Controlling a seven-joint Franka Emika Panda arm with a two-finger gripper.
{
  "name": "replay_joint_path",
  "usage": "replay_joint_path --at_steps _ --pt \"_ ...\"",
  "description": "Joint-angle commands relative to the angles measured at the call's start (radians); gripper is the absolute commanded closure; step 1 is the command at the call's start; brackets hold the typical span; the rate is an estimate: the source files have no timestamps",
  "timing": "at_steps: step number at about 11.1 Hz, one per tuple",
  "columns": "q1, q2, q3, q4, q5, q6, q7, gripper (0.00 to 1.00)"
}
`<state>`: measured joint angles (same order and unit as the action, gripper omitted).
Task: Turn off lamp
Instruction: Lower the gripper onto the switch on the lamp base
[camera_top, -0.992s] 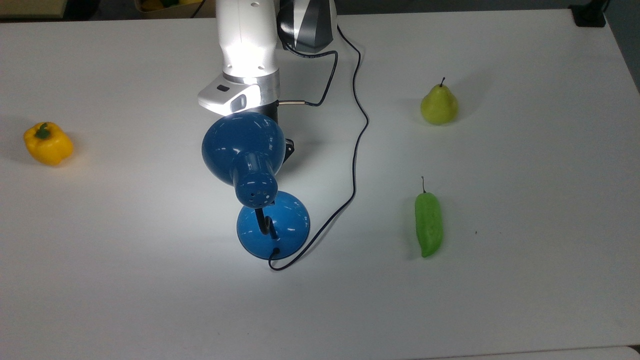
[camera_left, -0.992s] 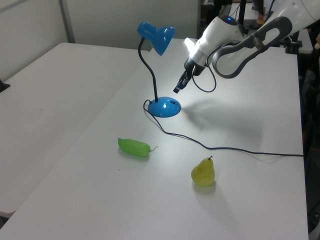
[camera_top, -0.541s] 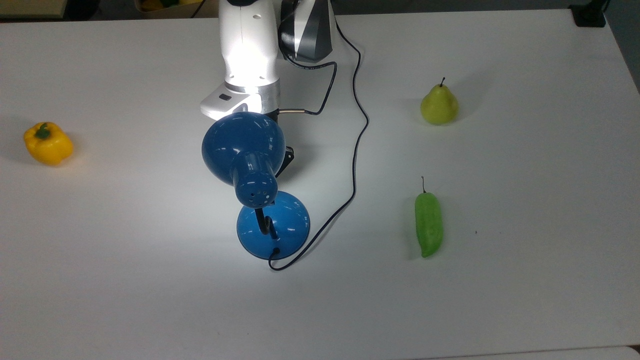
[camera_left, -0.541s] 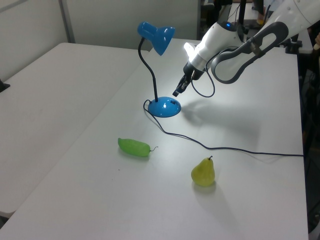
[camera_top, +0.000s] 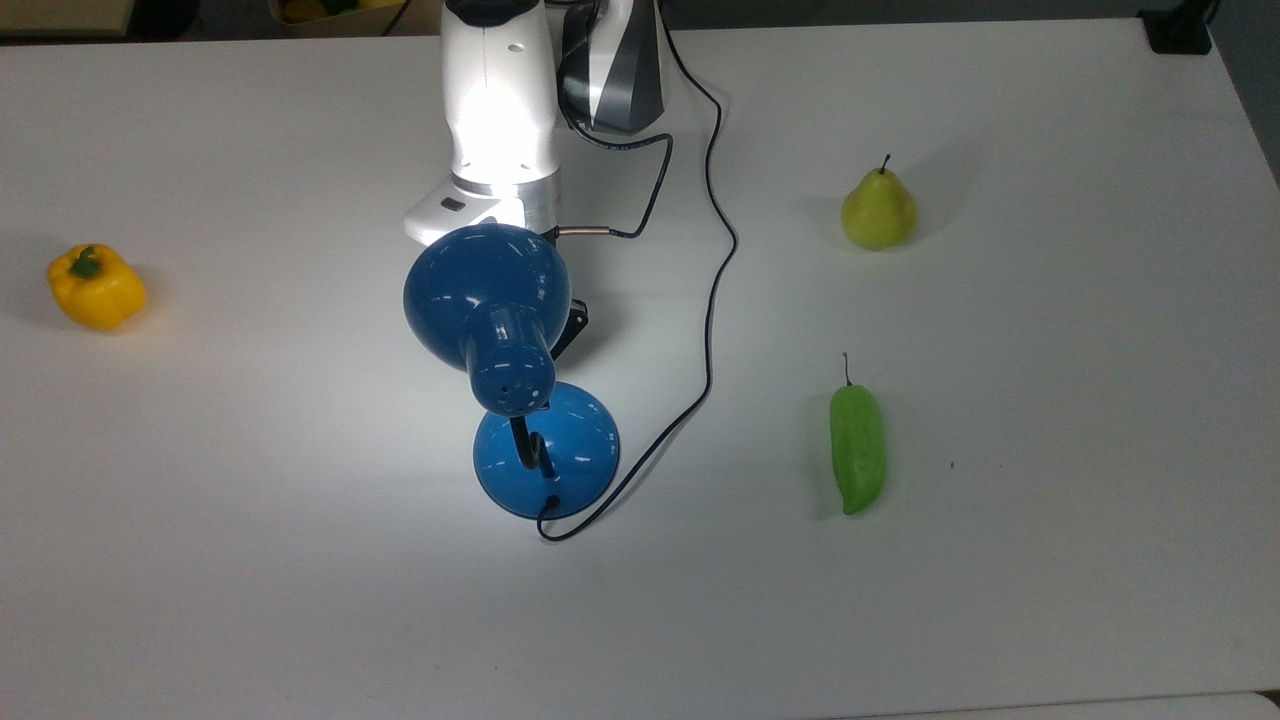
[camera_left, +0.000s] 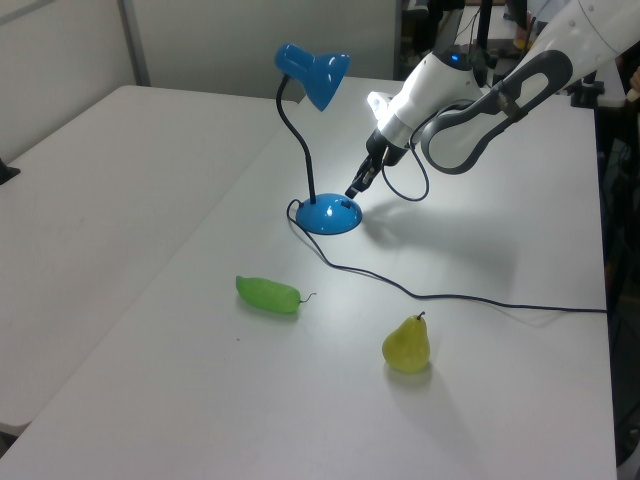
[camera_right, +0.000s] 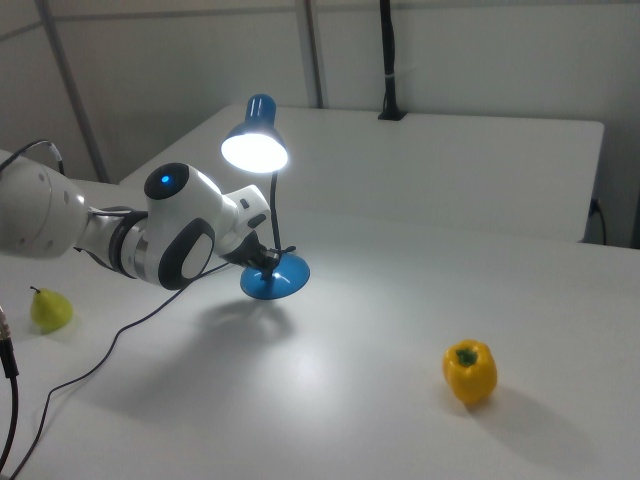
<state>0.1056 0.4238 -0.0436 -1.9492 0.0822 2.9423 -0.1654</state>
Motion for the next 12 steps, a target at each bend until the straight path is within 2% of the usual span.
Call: replay_joint_path --at_steps 1,12 --pt "0.005 0.007 -0.007 -0.005 0.011 0.064 -0.002 1.00" --pt "0.017 0.019 0.001 -0.005 0.013 0.069 0.032 1.00"
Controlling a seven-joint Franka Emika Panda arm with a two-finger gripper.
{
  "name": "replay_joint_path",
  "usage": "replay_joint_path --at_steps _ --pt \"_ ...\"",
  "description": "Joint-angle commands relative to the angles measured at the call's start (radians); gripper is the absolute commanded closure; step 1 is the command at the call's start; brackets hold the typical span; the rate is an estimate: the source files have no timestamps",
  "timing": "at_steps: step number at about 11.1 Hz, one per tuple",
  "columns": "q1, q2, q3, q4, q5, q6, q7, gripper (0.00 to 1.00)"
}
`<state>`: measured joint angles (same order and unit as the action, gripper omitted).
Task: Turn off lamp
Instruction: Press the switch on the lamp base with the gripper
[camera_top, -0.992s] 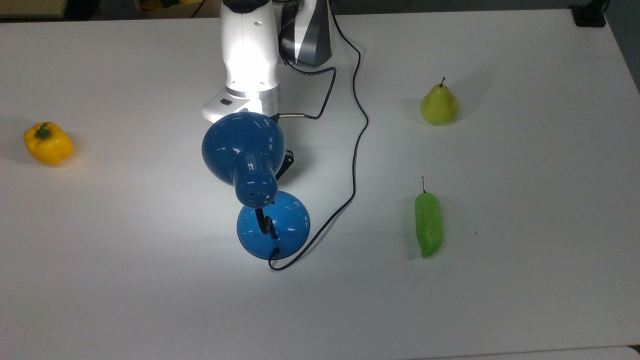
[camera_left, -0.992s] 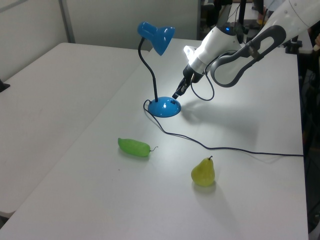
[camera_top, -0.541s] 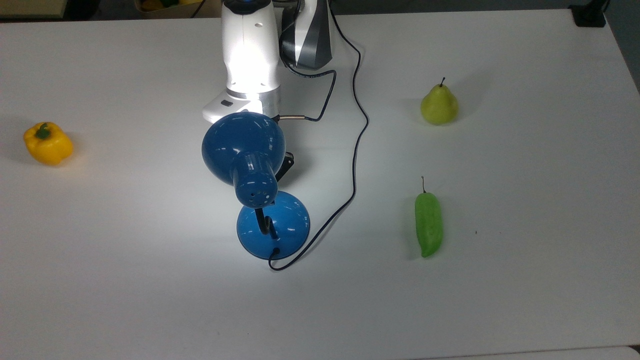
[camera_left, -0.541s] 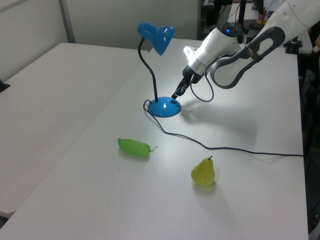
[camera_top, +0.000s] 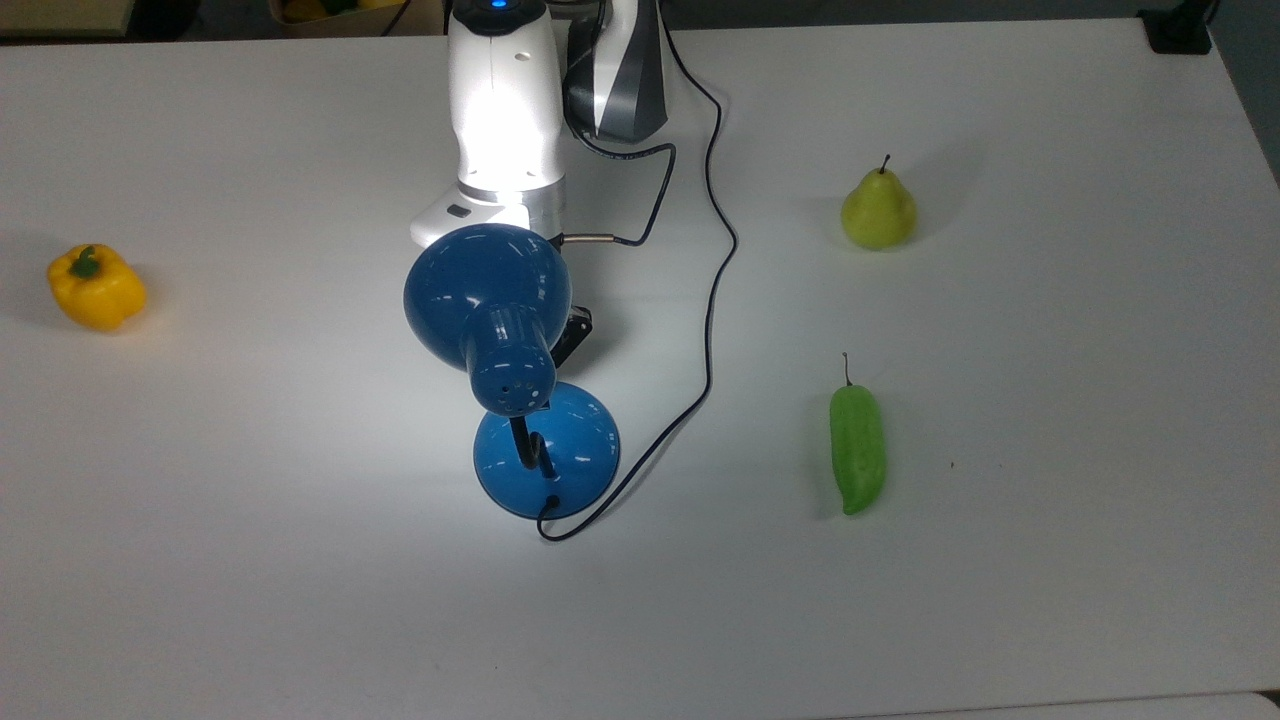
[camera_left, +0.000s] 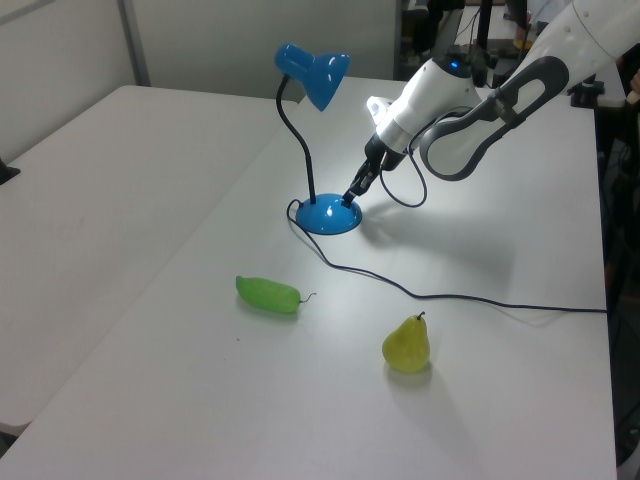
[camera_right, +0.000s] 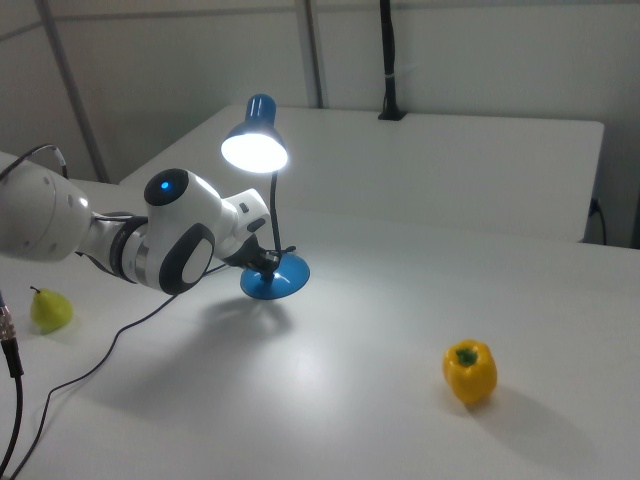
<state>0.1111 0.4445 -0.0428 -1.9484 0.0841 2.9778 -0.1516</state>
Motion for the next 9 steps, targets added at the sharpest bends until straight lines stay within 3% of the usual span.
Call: replay_joint_path --at_steps 1,9 --pt "0.012 0.002 0.001 -0.006 0.009 0.033 0.018 1.00" --pt "0.013 -0.003 0.007 -0.006 0.008 0.033 0.041 1.00"
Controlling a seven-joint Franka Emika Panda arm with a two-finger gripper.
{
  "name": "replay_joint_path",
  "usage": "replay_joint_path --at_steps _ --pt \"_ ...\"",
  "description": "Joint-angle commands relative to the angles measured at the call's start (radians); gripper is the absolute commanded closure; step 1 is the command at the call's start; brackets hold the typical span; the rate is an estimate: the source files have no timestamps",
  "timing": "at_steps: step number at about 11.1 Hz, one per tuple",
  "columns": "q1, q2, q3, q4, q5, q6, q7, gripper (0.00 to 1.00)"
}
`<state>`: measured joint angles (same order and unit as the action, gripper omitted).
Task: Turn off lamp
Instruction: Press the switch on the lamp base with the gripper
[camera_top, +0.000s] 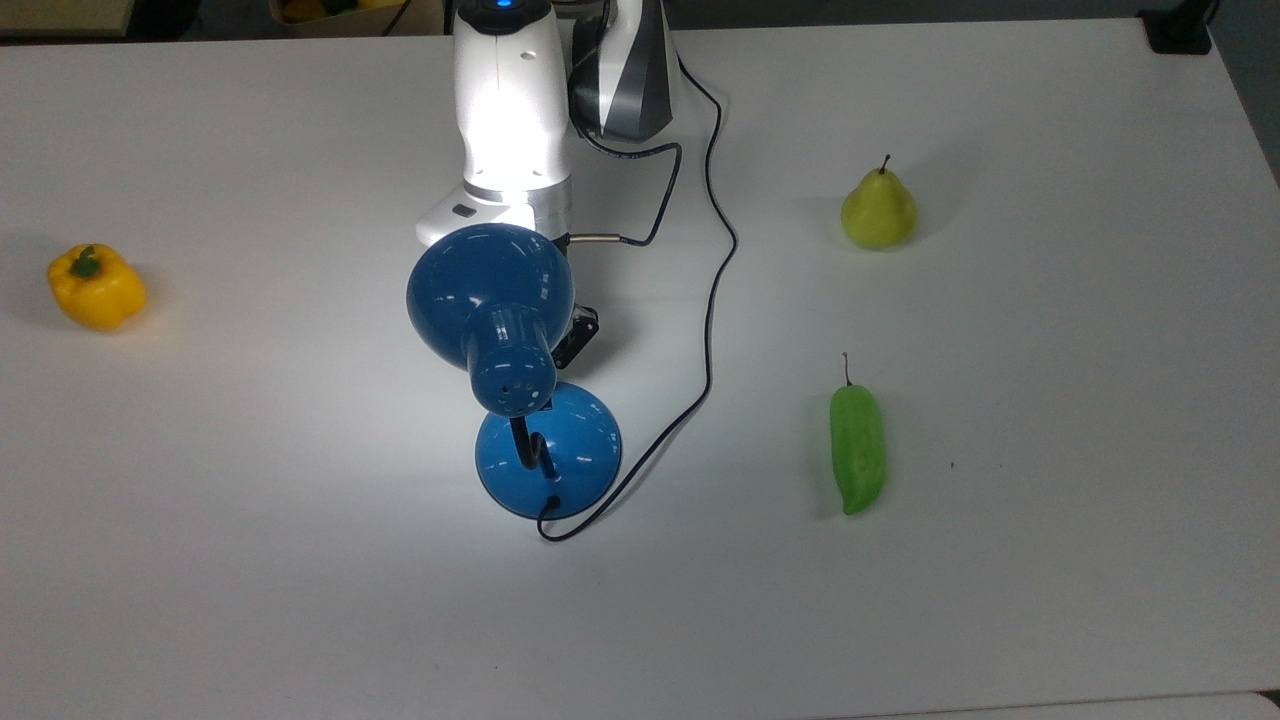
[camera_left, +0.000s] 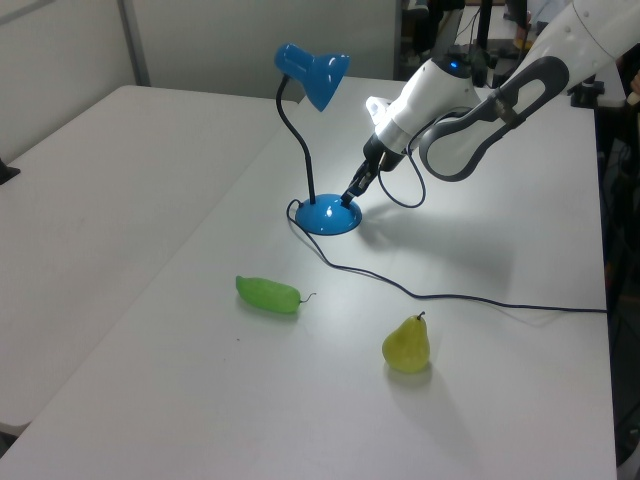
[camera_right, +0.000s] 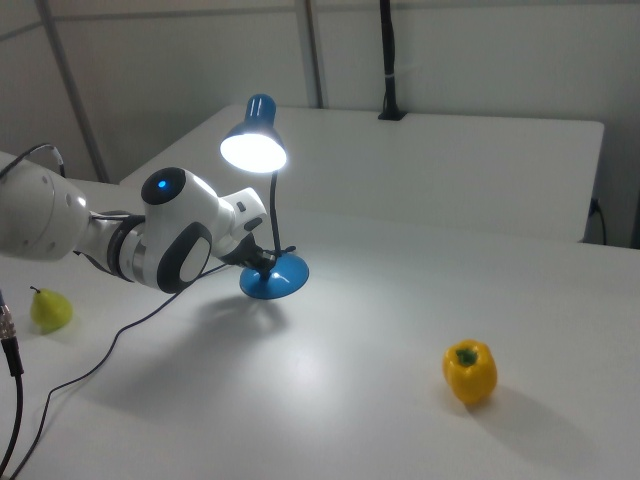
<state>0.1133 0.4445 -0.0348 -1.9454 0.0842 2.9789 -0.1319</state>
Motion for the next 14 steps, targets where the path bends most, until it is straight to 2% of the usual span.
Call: replay_joint_path --at_steps 1,10,14 --pt "0.011 -0.003 0.000 -0.009 0.008 0.031 0.021 1.00" --pt "0.012 -0.007 0.000 -0.049 -0.003 0.017 0.015 1.00" --pt "0.014 -0.062 0.000 -0.073 -0.003 -0.036 0.020 1.00"
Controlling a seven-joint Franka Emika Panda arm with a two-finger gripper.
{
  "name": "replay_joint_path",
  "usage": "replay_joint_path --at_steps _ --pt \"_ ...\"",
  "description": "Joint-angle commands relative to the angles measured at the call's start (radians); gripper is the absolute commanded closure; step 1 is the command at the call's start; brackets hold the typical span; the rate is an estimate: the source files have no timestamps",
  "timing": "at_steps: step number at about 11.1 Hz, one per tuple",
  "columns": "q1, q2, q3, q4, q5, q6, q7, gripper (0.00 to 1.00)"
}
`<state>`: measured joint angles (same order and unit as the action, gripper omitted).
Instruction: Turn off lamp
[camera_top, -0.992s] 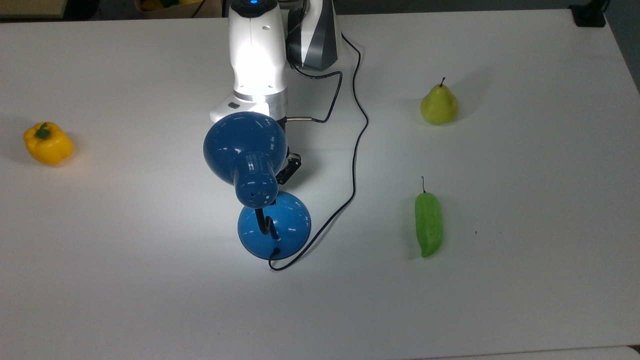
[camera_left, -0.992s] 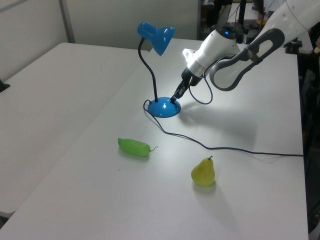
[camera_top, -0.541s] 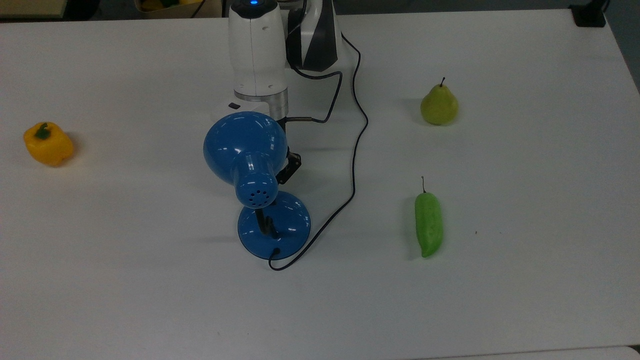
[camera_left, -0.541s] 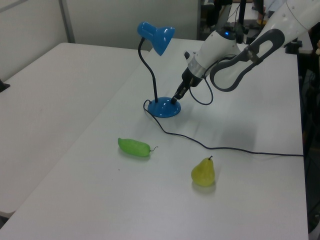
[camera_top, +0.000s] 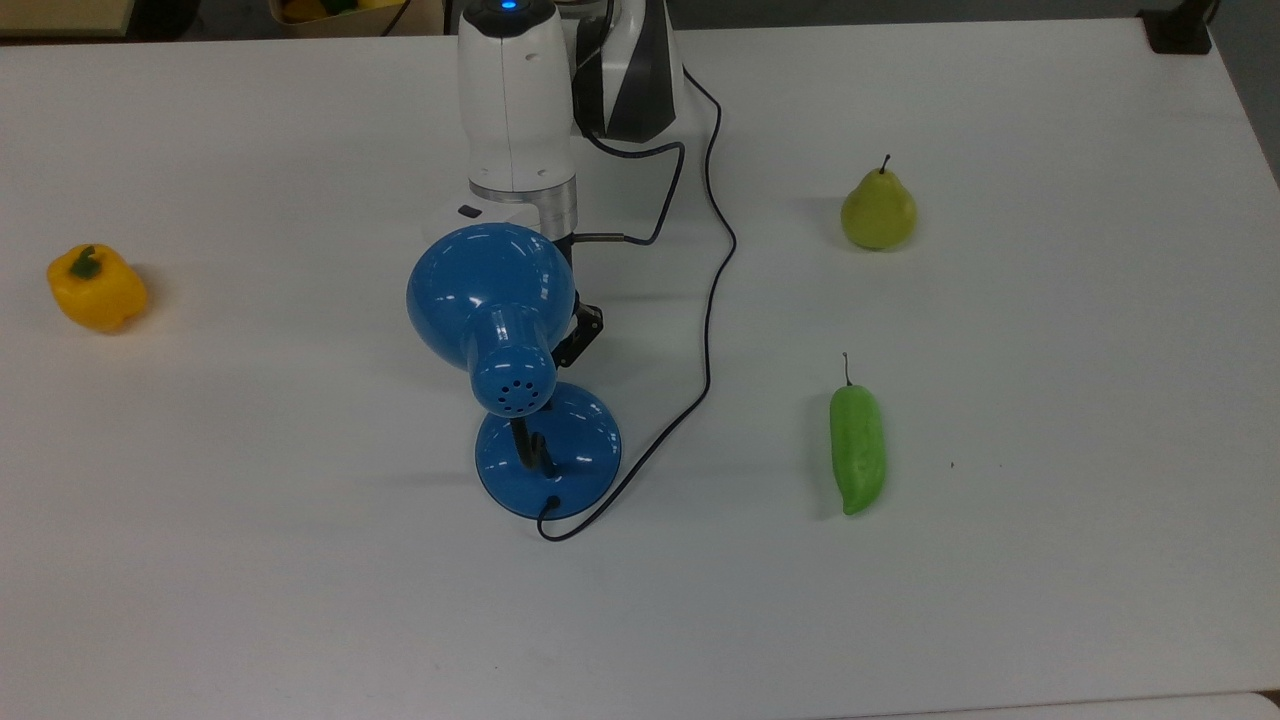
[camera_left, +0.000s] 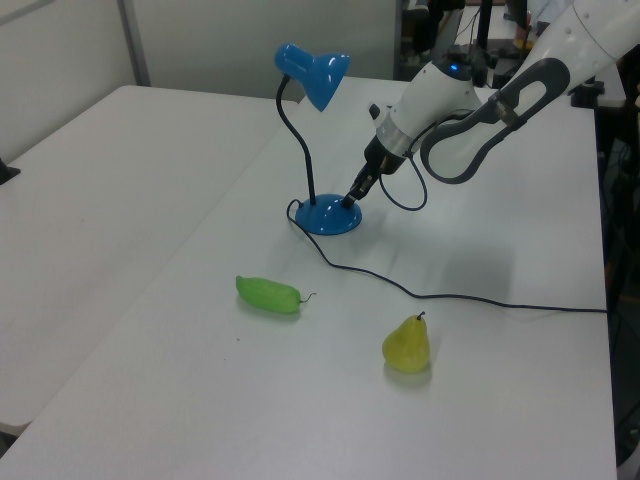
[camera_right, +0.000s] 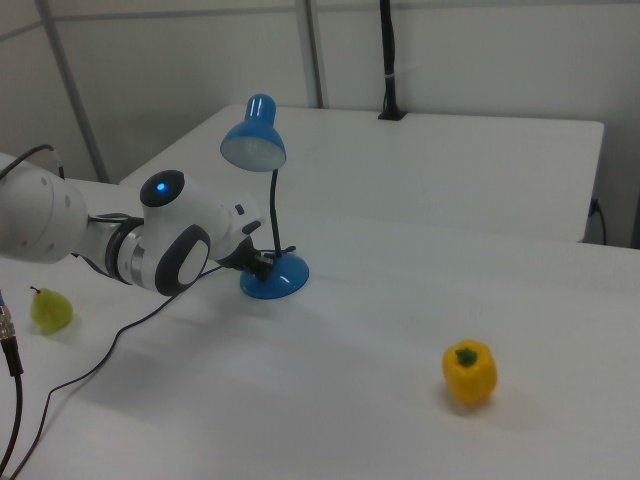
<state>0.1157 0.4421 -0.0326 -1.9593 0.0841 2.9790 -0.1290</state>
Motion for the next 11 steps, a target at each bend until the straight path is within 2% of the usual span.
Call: replay_joint_path --at_steps 1,4,5,6,7,8,9,11 --pt "0.012 -0.084 -0.003 -0.059 -0.003 -0.098 0.020 1.00" --pt "0.010 -0.181 -0.003 -0.047 -0.003 -0.370 0.022 0.99" --pt "0.010 -0.213 -0.003 -0.038 -0.003 -0.455 0.023 0.74" --pt "0.010 -0.239 -0.003 -0.026 -0.003 -0.554 0.029 0.44" --pt "0.009 -0.270 -0.003 -0.007 -0.004 -0.657 0.051 0.30" --pt "0.006 -0.302 -0.004 0.009 -0.007 -0.746 0.054 0.09" --pt "0.004 -0.337 -0.004 0.025 -0.009 -0.838 0.054 0.00" --pt "0.004 -0.413 -0.015 0.066 -0.009 -1.041 0.055 0.00"
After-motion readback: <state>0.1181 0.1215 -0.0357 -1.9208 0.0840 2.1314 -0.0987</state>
